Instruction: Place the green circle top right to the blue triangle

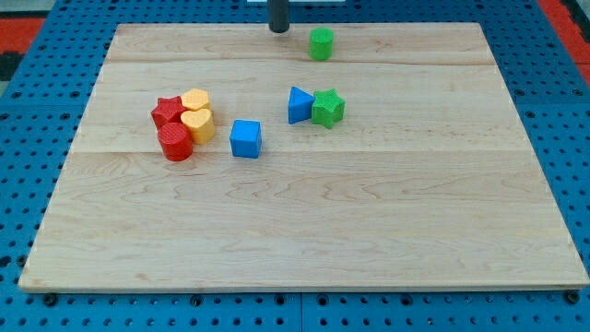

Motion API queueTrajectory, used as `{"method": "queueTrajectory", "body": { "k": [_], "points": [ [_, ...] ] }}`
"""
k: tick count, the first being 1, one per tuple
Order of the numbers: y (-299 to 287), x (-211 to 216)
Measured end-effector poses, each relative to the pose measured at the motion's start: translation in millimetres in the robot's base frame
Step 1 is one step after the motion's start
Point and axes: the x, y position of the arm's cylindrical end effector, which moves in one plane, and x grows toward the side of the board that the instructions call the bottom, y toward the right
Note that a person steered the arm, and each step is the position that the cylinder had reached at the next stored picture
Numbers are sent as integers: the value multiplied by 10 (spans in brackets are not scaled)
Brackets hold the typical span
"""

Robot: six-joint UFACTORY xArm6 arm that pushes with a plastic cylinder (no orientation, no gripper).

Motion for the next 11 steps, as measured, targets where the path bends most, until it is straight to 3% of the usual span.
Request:
{"method": "queueTrajectory", "body": {
  "k": [1,4,5,6,8,10,11],
  "points": [
    [697,285],
    [222,975],
    [448,419],
    [890,281],
    [416,1016],
    [730,637],
    [575,1198]
  ]
}}
